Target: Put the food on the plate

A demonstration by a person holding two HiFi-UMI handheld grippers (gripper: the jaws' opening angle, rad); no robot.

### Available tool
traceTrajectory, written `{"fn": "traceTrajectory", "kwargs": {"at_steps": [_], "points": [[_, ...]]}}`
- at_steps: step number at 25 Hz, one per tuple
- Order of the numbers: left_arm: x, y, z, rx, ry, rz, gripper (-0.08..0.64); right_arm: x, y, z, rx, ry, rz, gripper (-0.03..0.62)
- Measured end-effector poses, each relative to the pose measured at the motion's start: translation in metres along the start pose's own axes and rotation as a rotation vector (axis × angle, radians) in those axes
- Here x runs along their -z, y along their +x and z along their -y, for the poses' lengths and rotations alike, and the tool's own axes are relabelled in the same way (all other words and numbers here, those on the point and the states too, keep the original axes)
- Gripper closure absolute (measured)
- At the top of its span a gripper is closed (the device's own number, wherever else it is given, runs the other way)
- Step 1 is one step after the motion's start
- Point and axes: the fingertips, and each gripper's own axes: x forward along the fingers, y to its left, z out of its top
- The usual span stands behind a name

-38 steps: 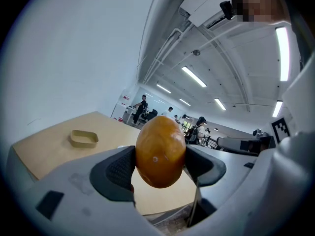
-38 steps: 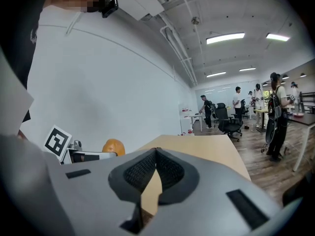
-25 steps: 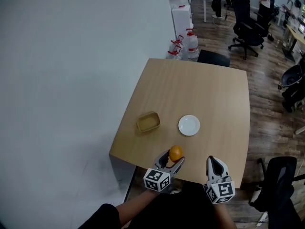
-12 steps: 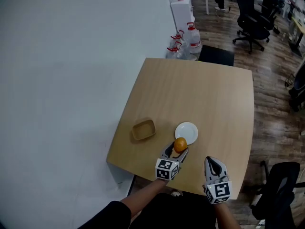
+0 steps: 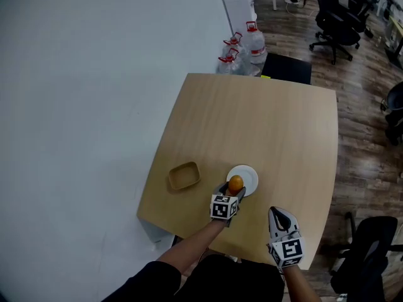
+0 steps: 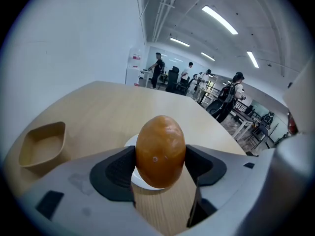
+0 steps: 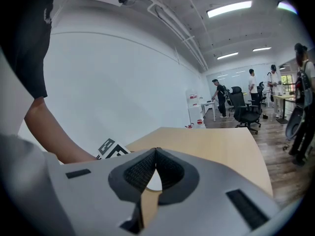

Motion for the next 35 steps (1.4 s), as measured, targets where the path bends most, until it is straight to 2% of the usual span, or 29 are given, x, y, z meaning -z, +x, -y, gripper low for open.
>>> {"fn": "traceTrajectory", "kwargs": {"at_steps": [3,8,15,19,26,30,35], "points": [[0.015,0.018,-0.003,-0.008,0.042,-0.077,0.245,0.0,0.003,0.005,-0.007,-0.005,-0.013,0.537],[0.03,0.048,-0.009,-0.013,0.187,-0.175,0.245,-0.002,0.007,0.02,0.016,0.007,-0.008,0.537],[0.03,0.064,-0.009,0.009,0.193,-0.201,0.245,0.014,0.005,0.028,0.014,-0.011,-0.052,0.537],[0.02,0.057,-0.009,0.019,0.143,-0.139,0.241,0.016,0.001,0.029,0.013,0.008,-0.053,0.537],[0.005,0.033,0.002,0.056,0.122,-0.054,0.236,0.007,-0.01,0.029,0.044,0.045,-0.02,0.537],[-0.005,0.009,0.009,0.071,0.091,0.008,0.236,-0.005,-0.023,0.033,0.09,0.056,0.024,0.537],[-0.01,-0.04,0.017,0.103,0.04,0.091,0.236,-0.015,-0.043,0.017,0.115,0.03,0.057,0.537]]}}
